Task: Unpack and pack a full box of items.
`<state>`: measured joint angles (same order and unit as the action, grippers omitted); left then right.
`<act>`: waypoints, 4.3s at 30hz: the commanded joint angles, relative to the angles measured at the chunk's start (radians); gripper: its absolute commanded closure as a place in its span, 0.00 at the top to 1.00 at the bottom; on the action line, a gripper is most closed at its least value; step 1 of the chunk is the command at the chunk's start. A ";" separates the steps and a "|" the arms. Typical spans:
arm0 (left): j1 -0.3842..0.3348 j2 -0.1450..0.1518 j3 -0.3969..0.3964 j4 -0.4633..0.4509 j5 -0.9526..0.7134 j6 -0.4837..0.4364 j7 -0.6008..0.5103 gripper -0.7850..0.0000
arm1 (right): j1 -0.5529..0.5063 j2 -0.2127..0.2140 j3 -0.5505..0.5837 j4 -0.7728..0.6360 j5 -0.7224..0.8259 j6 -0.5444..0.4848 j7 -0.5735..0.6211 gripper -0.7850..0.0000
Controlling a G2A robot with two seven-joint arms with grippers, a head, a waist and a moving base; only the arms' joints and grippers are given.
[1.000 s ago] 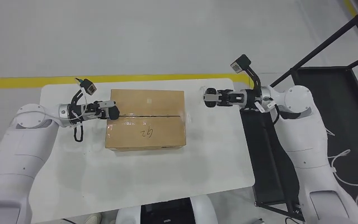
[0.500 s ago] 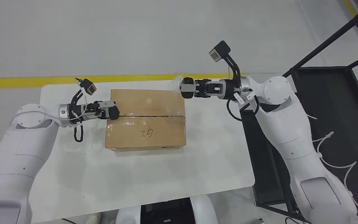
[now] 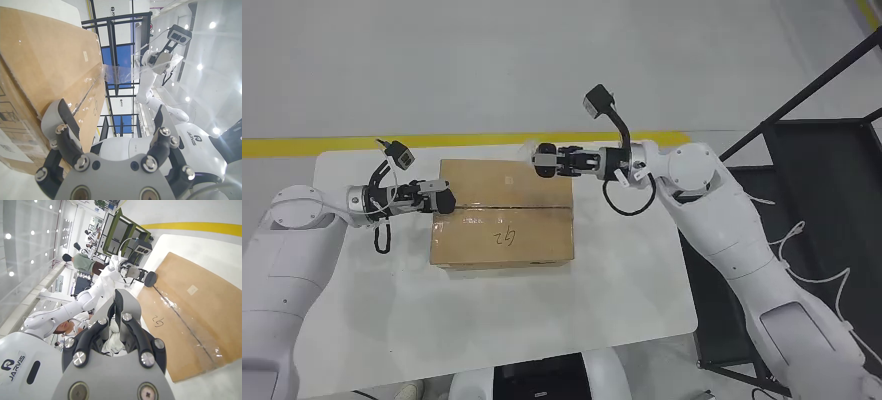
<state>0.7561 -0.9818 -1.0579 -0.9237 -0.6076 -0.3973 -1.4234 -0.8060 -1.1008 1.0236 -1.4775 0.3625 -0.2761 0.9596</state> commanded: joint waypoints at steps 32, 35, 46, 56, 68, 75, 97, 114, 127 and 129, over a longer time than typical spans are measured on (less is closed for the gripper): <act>0.000 0.000 0.000 0.000 0.000 0.000 0.000 1.00 | -0.158 0.037 0.295 -0.100 0.099 -0.086 -0.073 0.00; 0.000 0.000 0.000 0.000 0.000 0.000 0.000 1.00 | -0.182 0.042 0.327 -0.096 0.088 -0.087 -0.092 0.00; 0.000 0.000 0.000 0.000 0.000 0.000 0.000 1.00 | -0.169 0.038 0.307 -0.136 0.110 -0.070 -0.062 0.00; 0.000 0.000 0.000 0.000 0.000 0.000 0.000 1.00 | -0.072 0.003 0.137 -0.124 0.101 -0.066 -0.096 0.00; 0.000 0.000 0.000 0.000 0.000 0.000 0.000 1.00 | -0.003 -0.058 -0.094 -0.044 0.125 -0.080 -0.086 0.00; 0.000 0.000 0.000 0.000 0.000 0.000 0.000 1.00 | 0.003 -0.081 -0.153 -0.046 0.107 -0.083 -0.113 0.00; 0.000 0.000 0.000 0.000 0.000 0.000 0.000 1.00 | 0.051 -0.170 -0.316 0.149 -0.071 -0.072 -0.292 0.00; 0.075 0.043 -0.123 -0.085 0.055 0.012 0.107 1.00 | 0.055 -0.205 -0.309 0.187 -0.179 -0.092 -0.396 0.00; 0.136 0.055 -0.155 -0.168 0.077 0.066 0.126 1.00 | 0.030 -0.228 -0.325 0.212 -0.343 -0.053 -0.498 0.00; 0.138 0.058 -0.164 -0.171 0.080 0.067 0.126 1.00 | 0.032 -0.233 -0.328 0.227 -0.361 -0.046 -0.507 0.00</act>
<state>0.8929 -0.9256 -1.2168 -1.0928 -0.5290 -0.3308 -1.2969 -0.7752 -1.3315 0.6969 -1.2587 0.0112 -0.3261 0.4576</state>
